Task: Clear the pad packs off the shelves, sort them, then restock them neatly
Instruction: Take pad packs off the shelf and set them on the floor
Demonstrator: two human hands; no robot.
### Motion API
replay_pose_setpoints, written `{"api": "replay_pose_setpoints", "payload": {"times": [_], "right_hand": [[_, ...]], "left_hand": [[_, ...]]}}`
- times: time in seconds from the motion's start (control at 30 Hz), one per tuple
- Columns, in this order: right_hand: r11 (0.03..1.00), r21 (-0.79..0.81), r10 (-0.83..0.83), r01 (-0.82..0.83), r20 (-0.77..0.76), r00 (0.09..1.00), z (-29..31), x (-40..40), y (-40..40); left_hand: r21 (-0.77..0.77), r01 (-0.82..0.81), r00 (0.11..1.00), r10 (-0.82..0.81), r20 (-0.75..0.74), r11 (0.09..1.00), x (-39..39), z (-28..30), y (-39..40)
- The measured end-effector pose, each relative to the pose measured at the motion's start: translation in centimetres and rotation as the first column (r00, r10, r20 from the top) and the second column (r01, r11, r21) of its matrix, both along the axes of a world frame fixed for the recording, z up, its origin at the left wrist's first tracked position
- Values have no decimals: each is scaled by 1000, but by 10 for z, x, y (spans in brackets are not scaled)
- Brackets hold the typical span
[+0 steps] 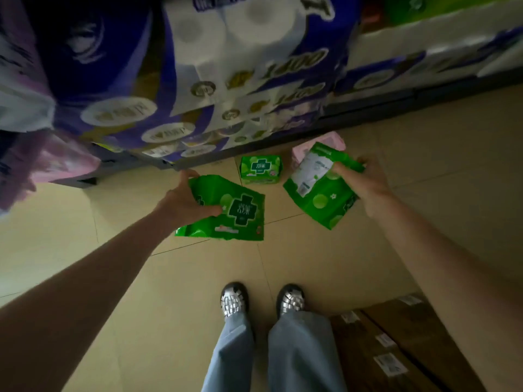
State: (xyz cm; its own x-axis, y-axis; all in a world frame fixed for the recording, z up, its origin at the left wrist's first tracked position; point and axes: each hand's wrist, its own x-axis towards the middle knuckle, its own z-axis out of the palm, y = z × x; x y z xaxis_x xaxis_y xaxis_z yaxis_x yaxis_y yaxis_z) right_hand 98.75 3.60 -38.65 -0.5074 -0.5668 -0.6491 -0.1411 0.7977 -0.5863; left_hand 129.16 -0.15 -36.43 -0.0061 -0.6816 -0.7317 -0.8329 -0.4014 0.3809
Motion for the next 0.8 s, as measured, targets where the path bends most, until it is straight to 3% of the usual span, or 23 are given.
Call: {"api": "replay_pose_setpoints", "payload": {"times": [0.07, 0.17, 0.27, 0.37, 0.43, 0.53, 0.6, 0.63, 0.73, 0.8], "right_hand": [[997, 74, 18, -11, -107, 994, -57, 6, 16], [987, 136, 119, -90, -219, 968, -141, 25, 29], [985, 128, 145, -112, -293, 945, -223, 47, 29], [904, 246, 404, -350, -220, 888, -300, 76, 36], [861, 290, 479, -419, -182, 859, -328, 89, 44], [845, 303, 525, -441, -310, 793, -330, 77, 50], [794, 290, 604, -534, -471, 643, -322, 60, 47], [715, 332, 682, -615, -525, 509, -318, 54, 44], [244, 590, 927, -770, -374, 8, -320, 44, 22], [57, 632, 921, -773, -332, -203, -325, 39, 4]], "left_hand": [[-5, -94, 994, 93, -57, 996, -1, -43, -2], [-36, -110, 992, 107, -70, 993, -2, -113, -2], [-119, -1, 1000, 1, 4, 993, 1, -179, -3], [-202, 163, 982, -138, 132, 966, 7, -237, 1], [-216, 227, 962, -184, 204, 950, 12, -263, 6], [-215, 281, 941, -225, 254, 935, 19, -284, 8], [-214, 305, 934, -247, 259, 928, 25, -289, 5], [-215, 318, 930, -260, 261, 923, 28, -290, 3], [-238, 342, 927, -284, 247, 909, 36, -290, 0], [-270, 332, 935, -278, 220, 904, 41, -288, -2]]}}
